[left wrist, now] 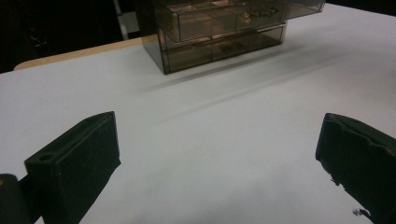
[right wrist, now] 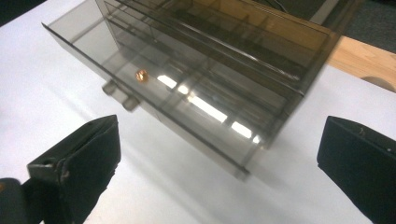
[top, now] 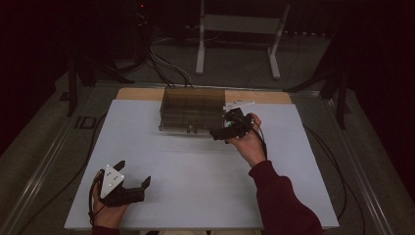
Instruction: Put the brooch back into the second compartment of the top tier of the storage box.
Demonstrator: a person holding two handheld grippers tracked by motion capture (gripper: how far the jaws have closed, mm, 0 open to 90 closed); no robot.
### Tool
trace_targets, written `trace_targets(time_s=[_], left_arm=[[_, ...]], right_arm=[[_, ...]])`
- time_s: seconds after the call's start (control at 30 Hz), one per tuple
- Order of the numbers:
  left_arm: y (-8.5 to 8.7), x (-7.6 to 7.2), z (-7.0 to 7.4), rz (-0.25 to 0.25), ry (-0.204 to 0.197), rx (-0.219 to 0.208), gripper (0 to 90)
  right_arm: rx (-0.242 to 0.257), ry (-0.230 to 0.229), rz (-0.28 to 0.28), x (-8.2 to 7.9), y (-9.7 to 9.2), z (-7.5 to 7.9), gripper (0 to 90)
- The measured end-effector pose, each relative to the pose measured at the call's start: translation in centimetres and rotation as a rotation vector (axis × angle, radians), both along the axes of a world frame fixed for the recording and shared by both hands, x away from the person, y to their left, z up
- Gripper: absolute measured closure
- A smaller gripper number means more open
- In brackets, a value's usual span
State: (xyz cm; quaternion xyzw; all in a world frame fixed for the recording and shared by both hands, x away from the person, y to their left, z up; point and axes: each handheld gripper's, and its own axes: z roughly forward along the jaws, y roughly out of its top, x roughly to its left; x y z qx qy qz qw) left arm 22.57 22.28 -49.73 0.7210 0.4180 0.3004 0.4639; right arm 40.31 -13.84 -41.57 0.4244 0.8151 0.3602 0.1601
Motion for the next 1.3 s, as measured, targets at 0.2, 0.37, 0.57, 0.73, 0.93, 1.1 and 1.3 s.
trace_targets(time_s=[0.2, 0.37, 0.57, 0.73, 0.93, 1.1, 1.3], left_arm=[[0.1, 0.0, 0.0, 0.004, 0.001, -0.010, 0.7], [0.2, 0.0, 0.1, 0.004, 0.002, -0.028, 0.7], [0.2, -0.1, 0.1, 0.014, -0.002, -0.030, 0.7], [0.2, -0.1, 0.2, 0.022, -0.005, -0.030, 0.6], [0.3, -0.1, 0.2, 0.033, -0.009, -0.036, 0.6], [0.4, -0.1, 0.3, 0.032, -0.008, -0.051, 0.6], [0.5, 0.0, 0.4, 0.039, -0.011, -0.067, 0.6]], right_arm=[[-0.016, -0.028, -0.019, -1.4, -2.5, 0.0, 0.0], [-0.015, -0.040, -0.045, -2.7, -4.8, -0.2, 0.0], [-0.019, -0.061, -0.065, -4.9, -7.0, -1.3, 0.0], [-0.014, -0.080, -0.073, -6.4, -8.2, -1.8, 0.0], [-0.009, -0.132, -0.093, -9.2, -10.2, -2.8, 0.0], [0.032, -0.168, -0.113, -11.1, -11.9, -4.0, 0.0], [0.091, -0.234, -0.158, -13.4, -14.0, -5.6, 0.0]])
